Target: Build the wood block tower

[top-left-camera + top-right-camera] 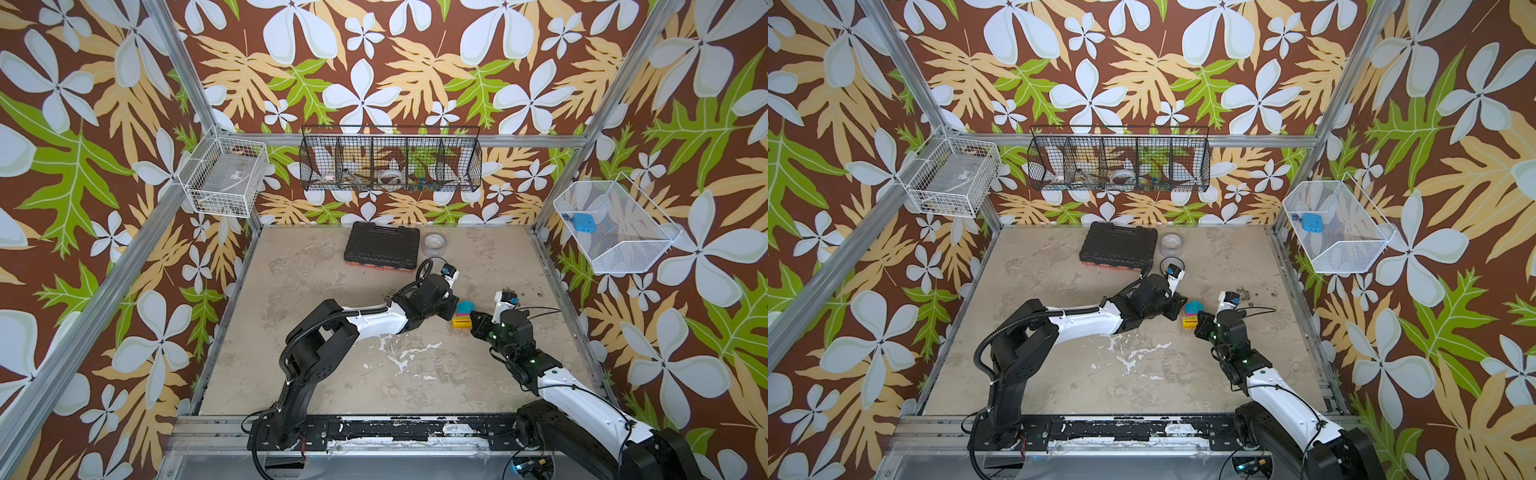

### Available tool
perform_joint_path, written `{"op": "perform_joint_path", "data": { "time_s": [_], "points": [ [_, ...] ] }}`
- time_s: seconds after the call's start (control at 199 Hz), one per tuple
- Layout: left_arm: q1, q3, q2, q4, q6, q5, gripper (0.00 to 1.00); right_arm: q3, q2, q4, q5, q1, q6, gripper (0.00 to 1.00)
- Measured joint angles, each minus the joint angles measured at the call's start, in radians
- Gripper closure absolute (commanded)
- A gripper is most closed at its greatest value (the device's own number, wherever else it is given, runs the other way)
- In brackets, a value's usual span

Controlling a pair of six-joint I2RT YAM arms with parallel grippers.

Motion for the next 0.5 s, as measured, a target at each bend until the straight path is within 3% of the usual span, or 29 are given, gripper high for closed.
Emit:
{"op": "perform_joint_path", "data": {
  "time_s": [0.12, 0.196, 0.501],
  "points": [
    [0.0, -0.037, -0.037, 0.013, -0.001, -0.012, 0.71, -0.003, -0.024, -0.003, 0.001, 0.0, 0.002, 0.74],
    [0.0, -0.108, -0.103, 0.04, -0.001, -0.032, 0.67, -0.01, -0.052, -0.013, 0.007, 0.0, 0.004, 0.71],
    [0.0, -0.466, -0.603, 0.193, -0.005, -0.215, 0.57, -0.059, -0.279, -0.11, 0.034, 0.0, 0.053, 0.66]
  ]
}}
